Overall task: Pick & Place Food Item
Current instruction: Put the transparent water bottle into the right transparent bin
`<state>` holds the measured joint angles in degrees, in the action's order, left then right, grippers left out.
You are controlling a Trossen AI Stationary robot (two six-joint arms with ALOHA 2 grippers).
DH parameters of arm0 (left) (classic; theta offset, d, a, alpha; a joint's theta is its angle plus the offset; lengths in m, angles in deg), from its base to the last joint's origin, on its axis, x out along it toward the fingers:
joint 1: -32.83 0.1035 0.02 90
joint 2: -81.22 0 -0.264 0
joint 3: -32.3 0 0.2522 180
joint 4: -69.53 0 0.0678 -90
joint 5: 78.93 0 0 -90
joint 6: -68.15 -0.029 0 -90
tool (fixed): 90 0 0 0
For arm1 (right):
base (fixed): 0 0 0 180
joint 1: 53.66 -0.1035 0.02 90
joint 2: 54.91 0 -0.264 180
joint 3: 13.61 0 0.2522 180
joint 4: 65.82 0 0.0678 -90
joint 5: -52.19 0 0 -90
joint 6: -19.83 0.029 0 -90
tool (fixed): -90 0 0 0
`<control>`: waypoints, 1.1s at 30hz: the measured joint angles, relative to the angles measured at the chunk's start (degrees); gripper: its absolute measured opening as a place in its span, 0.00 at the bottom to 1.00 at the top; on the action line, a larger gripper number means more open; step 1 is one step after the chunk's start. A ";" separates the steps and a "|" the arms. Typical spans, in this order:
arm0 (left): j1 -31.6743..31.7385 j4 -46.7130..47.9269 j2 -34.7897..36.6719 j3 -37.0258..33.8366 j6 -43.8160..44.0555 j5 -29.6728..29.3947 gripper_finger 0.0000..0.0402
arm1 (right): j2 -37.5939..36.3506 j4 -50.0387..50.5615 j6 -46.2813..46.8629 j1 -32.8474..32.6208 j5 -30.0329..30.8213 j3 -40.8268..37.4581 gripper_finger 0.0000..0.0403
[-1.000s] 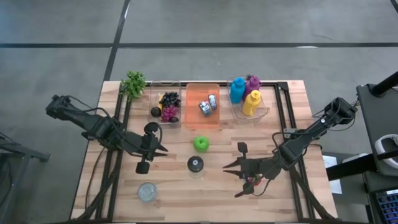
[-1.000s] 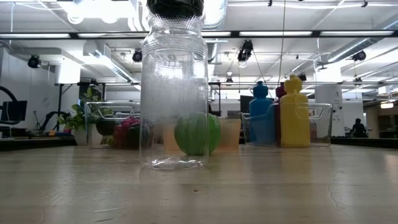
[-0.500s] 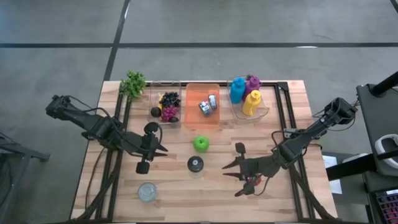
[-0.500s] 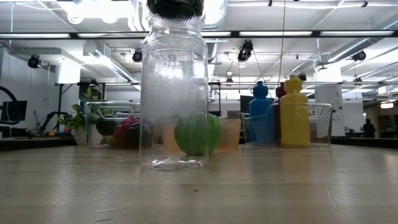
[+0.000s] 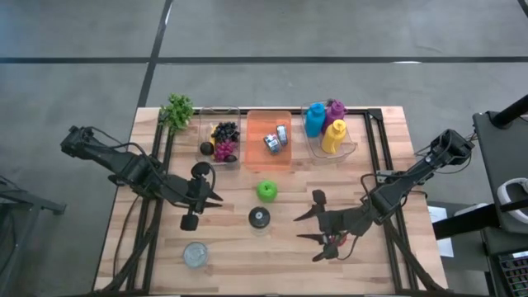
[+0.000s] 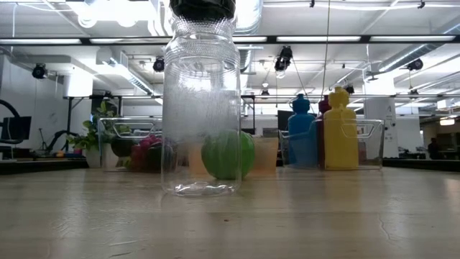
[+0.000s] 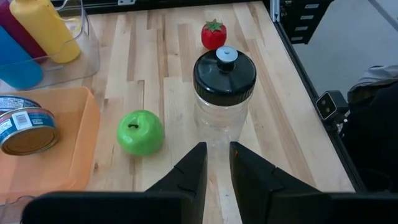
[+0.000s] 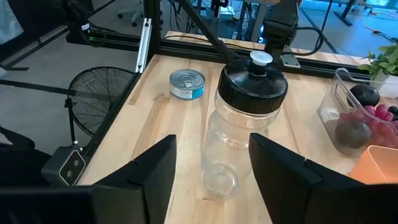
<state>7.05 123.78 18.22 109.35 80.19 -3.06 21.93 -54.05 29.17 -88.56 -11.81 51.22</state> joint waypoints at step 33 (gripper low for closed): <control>0.02 0.06 0.00 0.00 0.02 0.02 0.18 | 14.64 -9.36 0.00 3.36 1.18 2.01 0.61</control>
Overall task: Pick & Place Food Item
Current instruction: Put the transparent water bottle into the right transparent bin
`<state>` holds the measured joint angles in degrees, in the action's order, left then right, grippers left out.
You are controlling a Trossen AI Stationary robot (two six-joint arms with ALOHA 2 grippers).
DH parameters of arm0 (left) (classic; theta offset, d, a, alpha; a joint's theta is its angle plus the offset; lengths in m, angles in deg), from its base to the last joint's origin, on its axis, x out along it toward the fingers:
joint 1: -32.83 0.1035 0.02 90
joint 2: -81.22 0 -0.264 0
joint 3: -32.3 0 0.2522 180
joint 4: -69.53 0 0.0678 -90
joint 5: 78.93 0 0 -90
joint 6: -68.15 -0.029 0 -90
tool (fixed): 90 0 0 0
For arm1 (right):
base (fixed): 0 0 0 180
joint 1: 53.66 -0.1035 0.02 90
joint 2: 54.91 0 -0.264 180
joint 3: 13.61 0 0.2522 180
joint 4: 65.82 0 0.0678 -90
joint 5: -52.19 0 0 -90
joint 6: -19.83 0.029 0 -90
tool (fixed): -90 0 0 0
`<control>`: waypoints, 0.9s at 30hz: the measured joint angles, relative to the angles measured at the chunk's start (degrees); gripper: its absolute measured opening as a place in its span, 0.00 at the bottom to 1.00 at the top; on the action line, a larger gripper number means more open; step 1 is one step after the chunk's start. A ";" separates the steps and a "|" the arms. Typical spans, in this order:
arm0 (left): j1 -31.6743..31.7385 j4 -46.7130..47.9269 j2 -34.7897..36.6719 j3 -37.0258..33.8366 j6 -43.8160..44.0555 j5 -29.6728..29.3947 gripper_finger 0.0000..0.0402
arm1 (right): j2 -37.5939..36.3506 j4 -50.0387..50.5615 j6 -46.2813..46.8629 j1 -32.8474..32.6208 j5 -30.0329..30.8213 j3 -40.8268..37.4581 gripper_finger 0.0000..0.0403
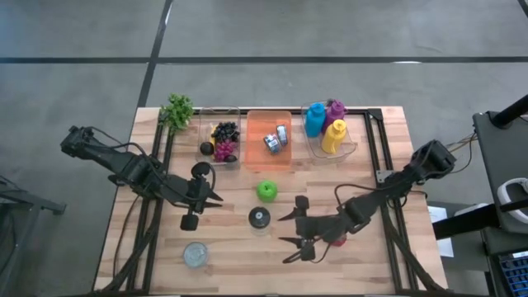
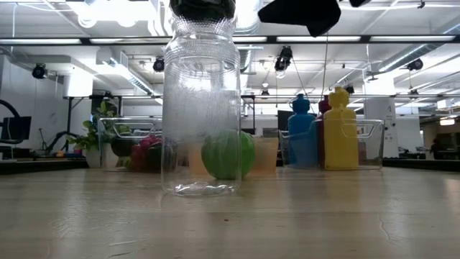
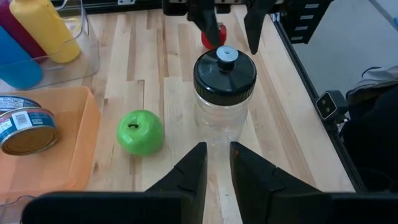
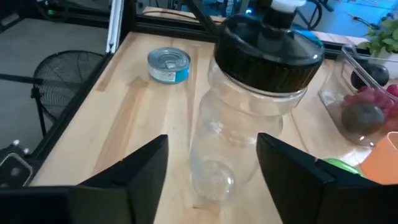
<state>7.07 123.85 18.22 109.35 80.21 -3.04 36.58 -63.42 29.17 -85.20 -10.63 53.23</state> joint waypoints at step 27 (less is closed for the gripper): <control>0.00 0.00 0.00 0.00 -0.01 -0.01 0.18 | 6.00 -10.69 3.78 4.44 0.98 -0.04 0.95</control>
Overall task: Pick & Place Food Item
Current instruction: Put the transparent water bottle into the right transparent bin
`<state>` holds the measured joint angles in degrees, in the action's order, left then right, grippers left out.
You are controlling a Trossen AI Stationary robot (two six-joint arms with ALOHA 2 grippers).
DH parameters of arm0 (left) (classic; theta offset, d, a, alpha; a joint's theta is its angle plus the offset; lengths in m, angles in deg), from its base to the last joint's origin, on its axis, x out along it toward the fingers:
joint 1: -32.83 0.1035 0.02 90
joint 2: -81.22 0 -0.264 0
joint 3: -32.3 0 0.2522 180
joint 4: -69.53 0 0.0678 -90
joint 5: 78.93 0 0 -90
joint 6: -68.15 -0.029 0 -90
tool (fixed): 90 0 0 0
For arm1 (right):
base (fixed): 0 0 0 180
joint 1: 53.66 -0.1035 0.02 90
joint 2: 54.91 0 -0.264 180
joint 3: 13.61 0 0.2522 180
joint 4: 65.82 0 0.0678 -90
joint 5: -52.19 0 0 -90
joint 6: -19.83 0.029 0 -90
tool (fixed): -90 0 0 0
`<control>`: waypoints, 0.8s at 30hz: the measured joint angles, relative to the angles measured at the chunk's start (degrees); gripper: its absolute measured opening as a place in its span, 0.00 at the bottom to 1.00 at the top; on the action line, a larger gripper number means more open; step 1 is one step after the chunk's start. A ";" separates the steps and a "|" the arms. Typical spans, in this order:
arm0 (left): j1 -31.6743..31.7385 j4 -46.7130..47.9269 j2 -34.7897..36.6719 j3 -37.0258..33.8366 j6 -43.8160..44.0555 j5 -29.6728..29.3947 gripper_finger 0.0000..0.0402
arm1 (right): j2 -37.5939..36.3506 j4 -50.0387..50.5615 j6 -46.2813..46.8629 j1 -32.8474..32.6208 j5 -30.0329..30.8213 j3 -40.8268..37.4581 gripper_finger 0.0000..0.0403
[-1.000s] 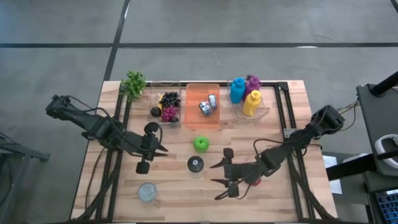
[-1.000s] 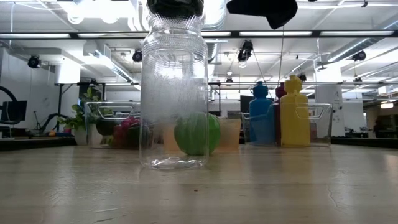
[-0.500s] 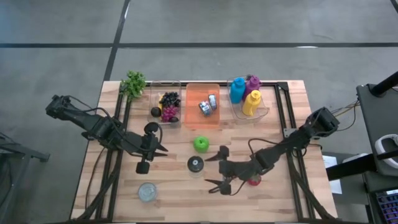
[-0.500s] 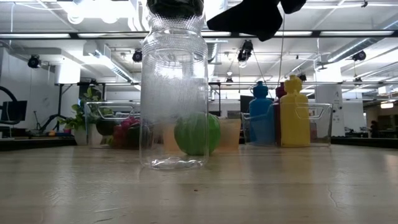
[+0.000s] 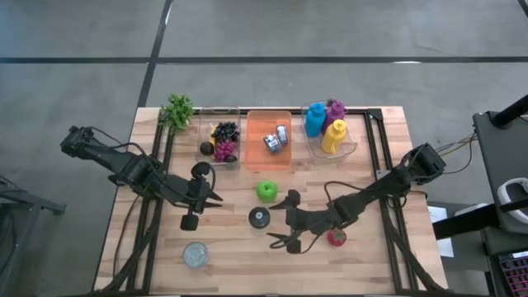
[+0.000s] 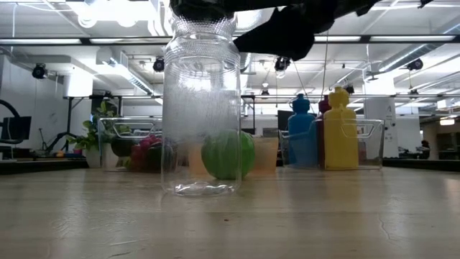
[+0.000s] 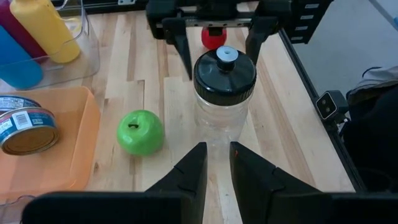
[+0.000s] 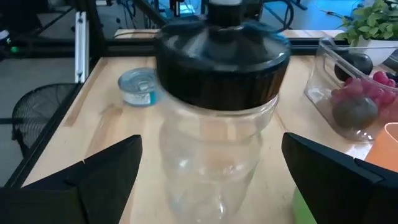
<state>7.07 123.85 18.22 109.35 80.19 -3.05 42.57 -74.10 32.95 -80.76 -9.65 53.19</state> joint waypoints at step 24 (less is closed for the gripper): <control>0.00 -0.02 0.00 0.00 0.01 0.01 0.18 | 2.13 -7.39 -2.72 3.59 -6.30 0.00 0.95</control>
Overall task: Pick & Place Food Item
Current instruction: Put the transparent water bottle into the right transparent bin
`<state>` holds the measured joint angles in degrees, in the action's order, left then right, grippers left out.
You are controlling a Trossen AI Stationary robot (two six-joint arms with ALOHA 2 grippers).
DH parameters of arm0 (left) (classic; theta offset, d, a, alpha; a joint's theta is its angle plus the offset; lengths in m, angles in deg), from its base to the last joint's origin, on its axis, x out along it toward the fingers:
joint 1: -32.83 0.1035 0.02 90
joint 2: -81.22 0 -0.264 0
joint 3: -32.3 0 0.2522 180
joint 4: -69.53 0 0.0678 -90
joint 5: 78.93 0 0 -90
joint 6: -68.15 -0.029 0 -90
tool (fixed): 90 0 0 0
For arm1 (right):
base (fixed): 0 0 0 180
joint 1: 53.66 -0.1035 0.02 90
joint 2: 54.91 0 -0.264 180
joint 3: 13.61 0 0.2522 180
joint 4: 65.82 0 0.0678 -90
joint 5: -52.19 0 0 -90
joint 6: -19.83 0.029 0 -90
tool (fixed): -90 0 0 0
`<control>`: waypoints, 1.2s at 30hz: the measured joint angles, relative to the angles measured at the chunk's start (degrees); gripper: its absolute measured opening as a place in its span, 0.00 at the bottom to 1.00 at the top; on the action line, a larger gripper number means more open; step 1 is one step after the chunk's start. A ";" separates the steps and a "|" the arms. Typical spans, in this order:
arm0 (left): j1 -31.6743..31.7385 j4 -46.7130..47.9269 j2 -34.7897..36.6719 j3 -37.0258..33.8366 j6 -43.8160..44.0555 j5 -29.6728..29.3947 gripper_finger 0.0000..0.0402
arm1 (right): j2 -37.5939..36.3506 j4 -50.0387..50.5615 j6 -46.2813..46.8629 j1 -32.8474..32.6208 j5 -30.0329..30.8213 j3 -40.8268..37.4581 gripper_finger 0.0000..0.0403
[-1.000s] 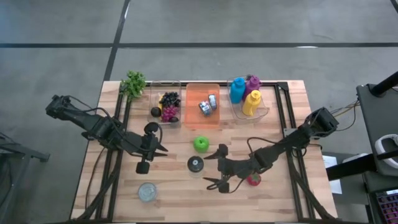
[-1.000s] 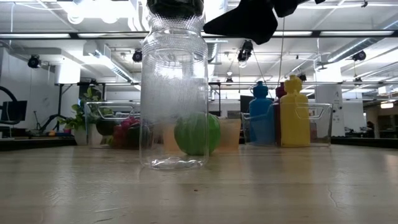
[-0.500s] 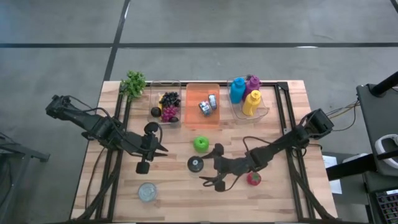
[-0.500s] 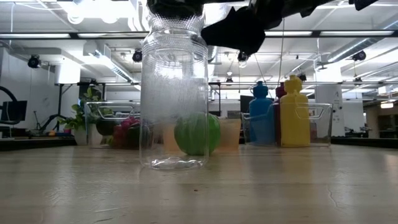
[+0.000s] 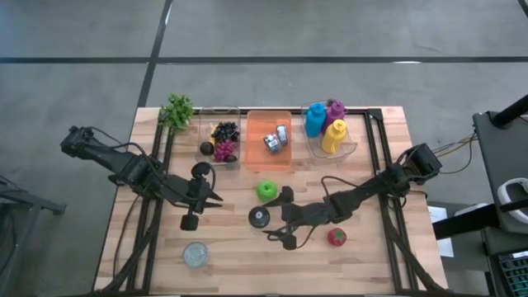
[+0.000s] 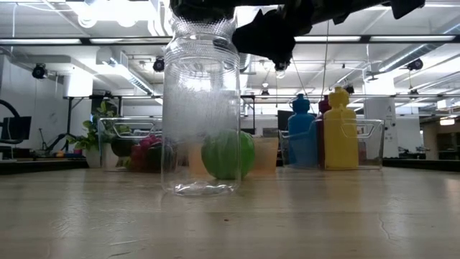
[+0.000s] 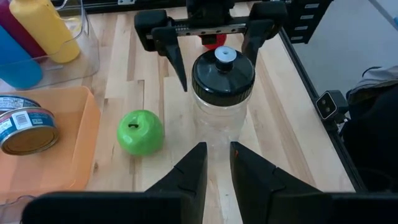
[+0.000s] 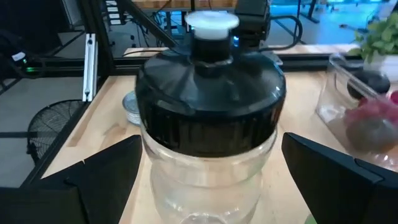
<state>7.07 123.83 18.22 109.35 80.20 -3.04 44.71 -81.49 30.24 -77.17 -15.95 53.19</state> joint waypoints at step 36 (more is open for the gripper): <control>0.00 0.00 0.00 0.00 -0.01 -0.02 0.18 | 7.14 -12.31 -4.58 1.68 -2.93 -0.02 0.95</control>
<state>7.07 123.83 18.22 109.35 80.19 -3.06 51.85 -93.80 25.66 -75.48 -18.88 53.16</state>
